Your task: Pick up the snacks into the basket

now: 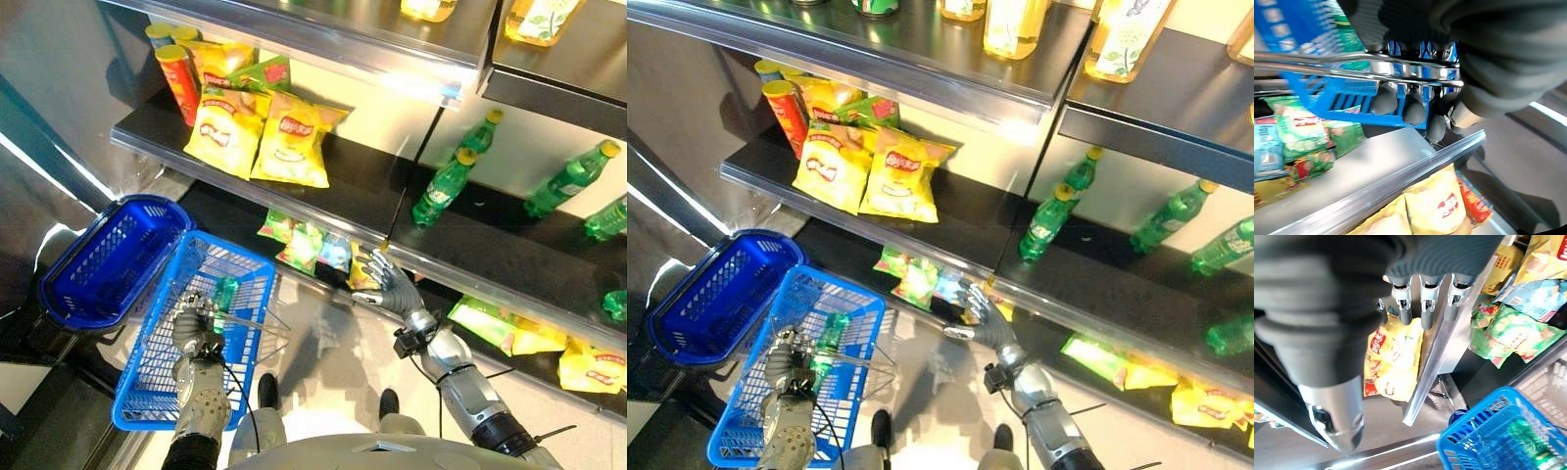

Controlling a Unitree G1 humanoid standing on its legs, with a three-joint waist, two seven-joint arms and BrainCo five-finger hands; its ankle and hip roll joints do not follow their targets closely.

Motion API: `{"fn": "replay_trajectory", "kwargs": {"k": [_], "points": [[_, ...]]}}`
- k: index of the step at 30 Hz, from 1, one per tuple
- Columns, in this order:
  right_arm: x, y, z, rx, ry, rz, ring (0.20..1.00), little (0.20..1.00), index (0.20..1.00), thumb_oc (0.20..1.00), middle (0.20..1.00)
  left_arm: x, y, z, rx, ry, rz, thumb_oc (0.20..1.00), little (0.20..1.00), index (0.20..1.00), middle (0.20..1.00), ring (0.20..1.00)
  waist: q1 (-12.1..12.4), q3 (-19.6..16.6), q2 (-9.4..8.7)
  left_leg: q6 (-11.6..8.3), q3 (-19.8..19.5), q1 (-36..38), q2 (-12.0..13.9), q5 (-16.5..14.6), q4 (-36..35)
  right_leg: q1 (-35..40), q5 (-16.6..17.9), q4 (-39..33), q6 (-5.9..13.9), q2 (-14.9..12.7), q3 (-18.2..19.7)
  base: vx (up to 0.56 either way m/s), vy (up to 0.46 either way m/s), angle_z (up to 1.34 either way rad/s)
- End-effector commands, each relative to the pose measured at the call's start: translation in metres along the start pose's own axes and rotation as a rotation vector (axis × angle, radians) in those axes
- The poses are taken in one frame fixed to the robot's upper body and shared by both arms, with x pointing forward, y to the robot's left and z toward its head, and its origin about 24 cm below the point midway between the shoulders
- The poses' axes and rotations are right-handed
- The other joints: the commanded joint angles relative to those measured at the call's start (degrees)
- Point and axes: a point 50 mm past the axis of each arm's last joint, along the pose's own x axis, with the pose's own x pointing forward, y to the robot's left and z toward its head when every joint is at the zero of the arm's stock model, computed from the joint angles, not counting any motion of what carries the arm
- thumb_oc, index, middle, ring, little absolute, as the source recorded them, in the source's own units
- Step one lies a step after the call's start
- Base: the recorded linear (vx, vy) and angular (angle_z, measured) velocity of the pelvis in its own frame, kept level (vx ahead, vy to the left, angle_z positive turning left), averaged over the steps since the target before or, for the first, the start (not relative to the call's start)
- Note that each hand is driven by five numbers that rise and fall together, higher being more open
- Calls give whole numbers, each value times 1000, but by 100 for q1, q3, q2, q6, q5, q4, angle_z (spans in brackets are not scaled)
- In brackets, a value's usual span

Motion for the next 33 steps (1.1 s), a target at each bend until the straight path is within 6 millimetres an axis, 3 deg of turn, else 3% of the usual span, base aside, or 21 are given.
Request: {"fn": "replay_trajectory", "kwargs": {"k": [1, 2, 4, 5, 6, 7, 8, 9, 11, 12, 14, 18, 20, 21, 23, 24, 26, 33], "points": [[5, 1, 23, 16, -115, 33, 1000, 1000, 1000, 1000, 1000, 5, -68, 38, -36, -217, -325, 200, 200, 200, 200, 200, 94, -221, 53, 359, -64, -305, -63, -166, 207, -31, 667, 611, 255, -501, 3, 114, 225, -5], [5, 1, 23, 16, -115, 33, 1000, 1000, 1000, 1000, 1000, 5, -68, 38, -36, -217, -325, 200, 200, 200, 200, 200, 96, -221, 52, 360, -62, -304, -63, -166, 206, -32, 667, 612, 255, -502, 6, 109, 256, -12], [5, 3, 23, 27, -119, 33, 1000, 1000, 1000, 1000, 1000, 4, -63, 36, -34, -205, -313, 200, 200, 200, 200, 200, 141, -186, 73, 474, 70, -96, -202, -227, 10, -270, 1040, 1047, 200, -693, -295, 95, 275, -32], [6, 3, 24, 38, -123, 28, 1000, 1000, 1000, 1000, 1000, 1, -63, 36, -29, -196, -324, 200, 200, 200, 200, 200, 190, -107, 156, 566, 158, 96, -307, -241, -188, -351, 1186, 1431, 102, -881, -1008, 81, 270, -44], [6, 3, 24, 38, -123, 29, 1000, 1000, 1000, 1000, 1000, 1, -63, 36, -29, -196, -324, 200, 200, 200, 200, 200, 186, -104, 157, 566, 154, 98, -308, -240, -188, -346, 1185, 1431, 102, -882, -1013, 106, 323, -54], [6, 3, 21, 34, -114, 22, 1000, 1000, 1000, 1000, 1000, -1, -62, 34, -29, -183, -331, 200, 200, 200, 200, 200, 102, -30, 242, 601, 136, 213, -335, -255, -257, -511, 739, 1613, -14, -406, -1073, 53, 127, -46], [6, 3, 21, 34, -114, 22, 1000, 1000, 1000, 1000, 1000, -1, -62, 34, -29, -183, -331, 200, 200, 200, 200, 200, 106, -45, 249, 597, 140, 194, -323, -245, -261, -525, 755, 1594, -24, -392, -1075, 132, 175, -45], [7, 2, 23, 30, -125, 15, 1000, 1000, 1000, 1000, 1000, -1, -62, 34, -34, -183, -335, 200, 200, 200, 200, 200, 24, 9, 278, 588, 132, 263, -321, -206, -291, -731, 247, 1373, -225, 342, -878, 114, 56, -22], [8, 2, 24, 39, -130, 18, 1000, 1000, 1000, 1000, 1000, -1, -61, 36, -36, -191, -334, 200, 200, 200, 200, 200, 35, 18, 249, 592, 168, 286, -372, -225, -296, -770, 283, 1155, -268, 450, -1039, 117, 26, -27], [8, 3, 25, 32, -131, 25, 1000, 1000, 1000, 1000, 1000, -4, -60, 36, -46, -191, -335, 200, 200, 200, 200, 200, 19, 27, 223, 542, 250, 357, -403, -352, -296, -860, 387, 724, -329, 539, -1400, 138, -36, -19], [9, 0, 27, 16, -137, 24, 1000, 1000, 1000, 1000, 1000, -3, -61, 33, -62, -183, -329, 200, 200, 200, 200, 200, -71, 39, 201, 519, 162, 447, -436, -400, -296, -882, 363, 537, -363, 801, -1030, 156, -56, 6], [8, -8, 29, 17, -152, -19, 1000, 1000, 1000, 1000, 1000, -5, -57, 25, -102, -158, -320, 200, 200, 200, 200, 200, -36, 47, 116, 387, 163, 347, -403, -647, 480, -463, 410, 146, -411, 811, -1047, 144, -127, 34], [10, -14, 34, 13, -167, -33, 1000, 1000, 1000, 1000, 1000, -7, -59, 18, -131, -127, -322, 200, 200, 200, 200, 200, 57, 207, 95, 168, 26, -186, -182, -634, 1567, -172, 374, -49, -528, 775, -1139, 66, -94, 41], [12, -14, 36, 0, -168, -29, 1000, 1000, 1000, 1000, 1000, -8, -60, 17, -126, -122, -324, 200, 200, 200, 200, 200, 111, 181, 99, 109, -185, -270, -190, -515, 1349, -161, 379, -119, -486, 753, -1160, 61, -37, 34], [14, -15, 37, -3, -170, -30, 1000, 1000, 1000, 1000, 1000, -9, -59, 17, -132, -116, -323, 200, 200, 200, 200, 200, 112, 132, 106, 72, -219, -269, -116, -431, 999, -119, 384, -193, -433, 714, -1176, 130, 106, 3], [17, -18, 39, -2, -169, -42, 1000, 1000, 1000, 1000, 1000, -12, -55, 15, -133, -104, -306, 200, 200, 200, 200, 200, 181, 0, 135, -36, -262, -329, 223, -53, 241, -78, 357, -264, -325, 692, -1069, 236, 230, 1], [21, -21, 40, 10, -170, -67, 1000, 1000, 1000, 1000, 1000, -12, -57, 13, -138, -95, -309, 200, 200, 200, 200, 200, 230, -52, 194, -93, -371, -262, 376, 181, -106, 13, 297, -271, -288, 655, -987, 189, 189, 3], [32, -16, 39, 66, -171, -104, 1000, 1000, 1000, 1000, 1000, -12, -56, 17, -94, -95, -322, 200, 200, 200, 200, 200, 322, -274, 161, 80, -328, 1, 97, 24, -296, 135, 366, -325, -288, 535, -960, 94, 83, -14]]}}
